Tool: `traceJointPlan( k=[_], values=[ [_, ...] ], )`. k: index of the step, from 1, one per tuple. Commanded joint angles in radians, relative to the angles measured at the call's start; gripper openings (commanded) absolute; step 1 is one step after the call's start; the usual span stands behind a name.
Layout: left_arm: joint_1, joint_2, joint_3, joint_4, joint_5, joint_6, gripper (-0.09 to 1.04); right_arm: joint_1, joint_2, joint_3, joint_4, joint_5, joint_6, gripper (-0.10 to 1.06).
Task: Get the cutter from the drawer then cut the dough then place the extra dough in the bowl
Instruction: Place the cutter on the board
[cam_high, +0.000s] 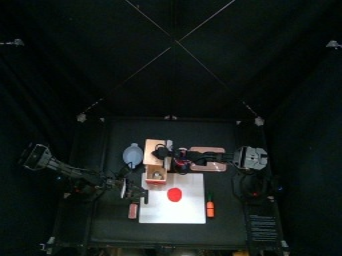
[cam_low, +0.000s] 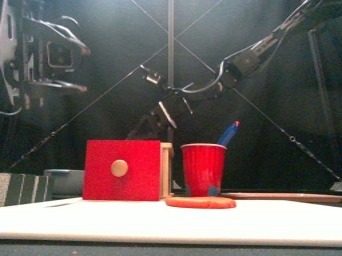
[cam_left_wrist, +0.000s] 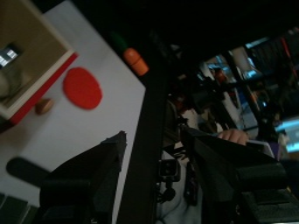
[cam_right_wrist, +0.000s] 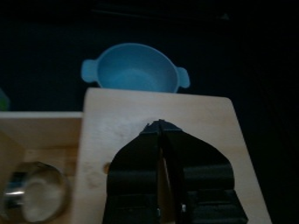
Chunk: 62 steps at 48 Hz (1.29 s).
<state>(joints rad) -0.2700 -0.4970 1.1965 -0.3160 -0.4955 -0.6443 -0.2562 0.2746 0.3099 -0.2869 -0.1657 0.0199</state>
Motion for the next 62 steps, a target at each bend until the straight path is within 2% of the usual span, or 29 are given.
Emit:
traceJointPlan(
  k=[1, 9, 14, 22, 33, 40, 46, 62],
  values=[
    [0.054, -0.02, 0.0, 0.103, -0.067, 0.048, 0.88, 0.043, -0.098, -0.041, 0.12, 0.074, 0.009, -0.07],
    [0.098, -0.026, 0.008, 0.196, -0.147, 0.141, 0.88, 0.086, -0.143, -0.069, 0.261, 0.252, 0.008, -0.07],
    [0.097, -0.026, 0.008, 0.206, -0.184, 0.184, 0.88, 0.101, -0.144, -0.08, 0.296, 0.364, 0.003, -0.05],
    [0.097, -0.026, 0.014, 0.225, -0.212, 0.27, 0.88, 0.115, -0.144, -0.074, 0.301, 0.459, -0.003, 0.11],
    [0.098, -0.029, 0.015, 0.281, -0.212, 0.391, 0.88, 0.12, -0.14, -0.08, 0.299, 0.482, -0.006, 0.54],
    [0.097, -0.031, 0.018, 0.291, -0.221, 0.453, 0.88, 0.121, -0.121, -0.095, 0.298, 0.508, -0.009, 0.74],
    [0.098, -0.031, 0.02, 0.291, -0.23, 0.494, 0.88, 0.121, -0.109, -0.104, 0.298, 0.531, -0.009, 0.8],
    [0.104, -0.052, 0.038, 0.288, -0.244, 0.522, 0.88, 0.132, -0.058, -0.155, 0.287, 0.583, -0.011, 0.8]
  ],
)
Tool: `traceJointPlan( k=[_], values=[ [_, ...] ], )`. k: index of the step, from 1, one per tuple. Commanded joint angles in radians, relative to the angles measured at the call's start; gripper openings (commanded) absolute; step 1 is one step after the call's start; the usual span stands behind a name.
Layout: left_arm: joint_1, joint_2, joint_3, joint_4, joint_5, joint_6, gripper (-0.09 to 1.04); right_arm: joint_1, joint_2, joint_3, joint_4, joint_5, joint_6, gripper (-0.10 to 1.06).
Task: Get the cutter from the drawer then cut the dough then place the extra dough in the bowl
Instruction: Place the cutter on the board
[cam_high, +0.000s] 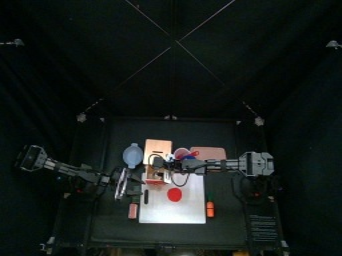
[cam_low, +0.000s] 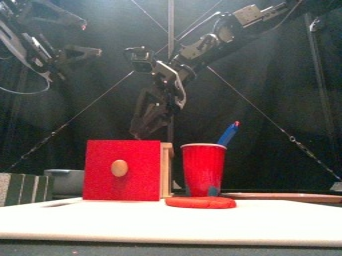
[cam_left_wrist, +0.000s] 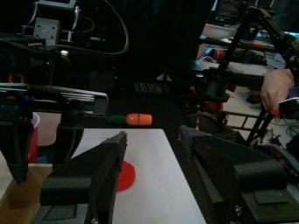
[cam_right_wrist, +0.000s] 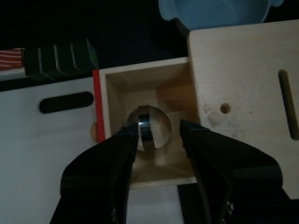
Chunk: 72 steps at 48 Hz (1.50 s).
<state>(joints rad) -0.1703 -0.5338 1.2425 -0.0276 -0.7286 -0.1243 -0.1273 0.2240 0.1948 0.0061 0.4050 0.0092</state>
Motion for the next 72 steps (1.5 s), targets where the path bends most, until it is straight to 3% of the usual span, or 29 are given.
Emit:
traceJointPlan(
  k=[1, 40, 55, 72],
  values=[
    [0.005, -0.017, -0.006, 0.0, -0.011, 0.002, 0.88, 0.005, -0.003, -0.041, -0.008, 0.015, 0.0, 0.8],
    [0.006, -0.043, 0.028, -0.038, -0.011, -0.005, 0.88, -0.005, 0.097, -0.123, -0.035, 0.103, 0.0, 0.78],
    [0.006, -0.043, 0.037, -0.071, -0.011, -0.005, 0.88, 0.006, 0.086, -0.143, -0.037, 0.101, -0.002, 0.52],
    [0.02, -0.043, 0.04, -0.092, -0.011, 0.0, 0.88, 0.037, -0.048, -0.14, -0.087, 0.118, 0.006, 0.5]
  ],
)
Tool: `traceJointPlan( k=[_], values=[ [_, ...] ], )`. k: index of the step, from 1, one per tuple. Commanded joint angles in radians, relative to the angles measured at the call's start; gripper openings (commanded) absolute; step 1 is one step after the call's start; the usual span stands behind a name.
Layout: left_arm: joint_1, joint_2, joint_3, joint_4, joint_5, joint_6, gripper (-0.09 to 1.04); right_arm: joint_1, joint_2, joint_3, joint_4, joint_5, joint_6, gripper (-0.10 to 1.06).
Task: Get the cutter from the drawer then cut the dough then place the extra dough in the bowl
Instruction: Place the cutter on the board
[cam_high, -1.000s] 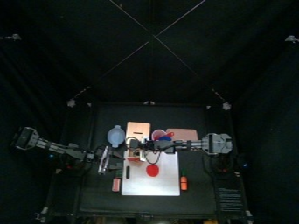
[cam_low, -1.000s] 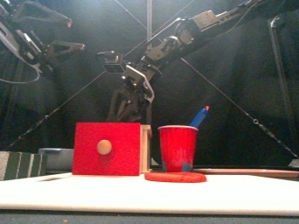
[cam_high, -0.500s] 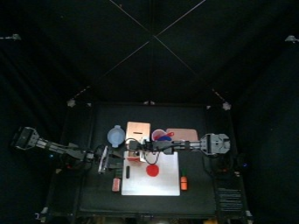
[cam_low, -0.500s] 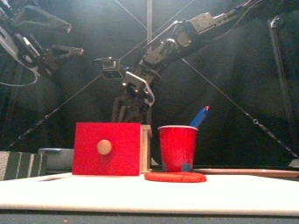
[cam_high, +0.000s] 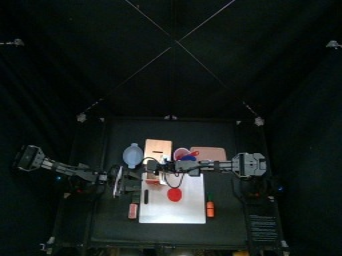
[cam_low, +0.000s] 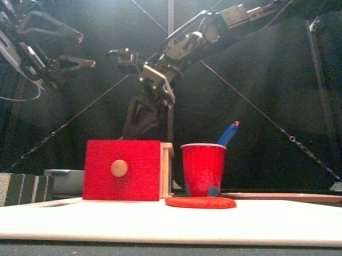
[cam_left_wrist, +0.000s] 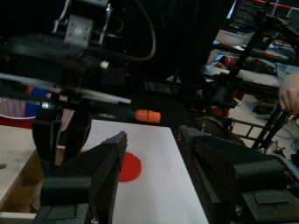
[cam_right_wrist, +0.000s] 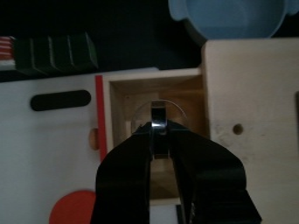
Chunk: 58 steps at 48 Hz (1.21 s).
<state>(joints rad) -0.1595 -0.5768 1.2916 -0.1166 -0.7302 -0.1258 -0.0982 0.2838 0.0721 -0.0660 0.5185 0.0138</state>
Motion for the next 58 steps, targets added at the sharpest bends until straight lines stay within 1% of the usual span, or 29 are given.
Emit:
traceJointPlan(
  k=[1, 10, 14, 18, 22, 30, 32, 36, 38, 42, 46, 54, 58],
  values=[
    [0.009, 0.0, -0.008, -0.003, -0.009, 0.002, 0.88, 0.008, -0.12, -0.014, -0.018, 0.008, 0.002, 0.5],
    [0.026, 0.0, -0.003, -0.011, -0.009, 0.002, 0.88, 0.017, -0.225, 0.028, -0.044, 0.029, 0.012, 0.5],
    [0.038, 0.0, -0.003, -0.011, -0.009, 0.003, 0.88, 0.029, -0.287, 0.072, -0.071, 0.038, 0.015, 0.5],
    [0.054, 0.0, -0.003, -0.011, -0.009, 0.003, 0.88, 0.057, -0.344, 0.127, -0.091, 0.046, 0.02, 0.5],
    [0.074, 0.0, -0.003, -0.011, -0.009, 0.003, 0.88, 0.081, -0.407, 0.209, -0.101, 0.052, 0.021, 0.5],
    [0.12, 0.0, -0.012, -0.009, -0.009, 0.003, 0.88, 0.11, -0.511, 0.399, -0.094, 0.034, 0.021, 0.5],
    [0.129, 0.0, -0.015, -0.009, -0.009, 0.005, 0.88, 0.115, -0.529, 0.446, -0.1, 0.023, 0.021, 0.5],
    [0.153, 0.0, -0.021, -0.006, -0.009, 0.005, 0.88, 0.118, -0.552, 0.538, -0.103, -0.026, 0.021, 0.5],
    [0.166, 0.0, -0.026, -0.003, -0.009, 0.005, 0.88, 0.118, -0.557, 0.589, -0.11, -0.075, 0.02, 0.5],
    [0.189, 0.0, -0.034, 0.002, -0.009, 0.005, 0.88, 0.118, -0.557, 0.655, -0.138, -0.156, 0.02, 0.5],
    [0.216, 0.0, -0.044, 0.003, -0.009, 0.005, 0.88, 0.115, -0.551, 0.704, -0.15, -0.219, 0.021, 0.51],
    [0.249, 0.0, -0.061, 0.003, -0.009, 0.005, 0.89, 0.115, -0.557, 0.746, -0.144, -0.224, 0.023, 0.51],
    [0.264, 0.0, -0.072, 0.003, -0.009, 0.005, 0.89, 0.115, -0.565, 0.761, -0.13, -0.213, 0.023, 0.51]
  ],
)
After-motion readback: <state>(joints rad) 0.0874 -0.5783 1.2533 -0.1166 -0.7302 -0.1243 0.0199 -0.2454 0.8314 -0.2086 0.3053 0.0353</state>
